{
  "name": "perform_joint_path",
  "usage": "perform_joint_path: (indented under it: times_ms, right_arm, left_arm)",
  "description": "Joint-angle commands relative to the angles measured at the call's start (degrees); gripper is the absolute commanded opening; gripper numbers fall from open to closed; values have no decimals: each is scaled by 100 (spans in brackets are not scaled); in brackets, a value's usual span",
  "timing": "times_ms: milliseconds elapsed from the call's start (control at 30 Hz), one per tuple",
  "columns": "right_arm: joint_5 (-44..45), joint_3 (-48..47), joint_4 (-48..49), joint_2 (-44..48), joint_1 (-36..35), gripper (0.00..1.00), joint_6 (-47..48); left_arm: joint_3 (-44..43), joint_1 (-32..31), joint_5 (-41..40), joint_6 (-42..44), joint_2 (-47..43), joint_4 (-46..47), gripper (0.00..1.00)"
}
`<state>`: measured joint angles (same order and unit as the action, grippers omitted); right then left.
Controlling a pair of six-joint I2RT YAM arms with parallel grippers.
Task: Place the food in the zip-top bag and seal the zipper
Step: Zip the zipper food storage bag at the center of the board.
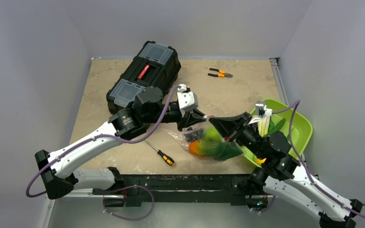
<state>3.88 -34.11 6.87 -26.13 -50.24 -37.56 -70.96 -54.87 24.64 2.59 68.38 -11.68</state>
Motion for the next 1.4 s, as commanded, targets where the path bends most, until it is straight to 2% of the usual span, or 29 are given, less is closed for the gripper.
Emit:
perform_joint_path:
  times_ms: [0,500,600,700,833,867,900,1033,1133,1233,1367]
  right_arm:
    - [465,-246,685,238,36,0,-96]
    - [1171,-553,-49,539,31,0,227]
    - [958,-526,-22,530,32,0,357]
    - [231,-495,130,535,32,0,766]
    - [-176,-910,-587,212,32,0,1271]
    - [-279,-1060,-923,65,32,3,1412]
    - [-358,-1171,-1153,-86,32,9,1523]
    - [-759,-1585,-1945,-572,31,48,1893]
    - [-951,-1767,-2279,-780,32,68,2154]
    - [-1099,-1922,-2603,-1027,32,75,2445]
    - [-1131,-1799,-2501,-1139,32,75,2569]
  left_arm:
    - [-180,38,-100,42,16,-395,0]
    - [-287,40,-200,145,-5,-603,0]
    - [-311,43,-226,137,-24,-624,0]
    - [-334,39,-252,128,-40,-643,0]
    - [-313,39,-284,107,-161,-598,0]
    - [-300,33,-295,90,-197,-573,0]
    - [-301,37,-299,78,-236,-563,0]
    - [-271,38,-288,64,-321,-525,0]
    - [-269,40,-289,71,-346,-528,0]
    - [-266,36,-285,75,-386,-523,0]
    - [-252,35,-213,59,-412,-504,0]
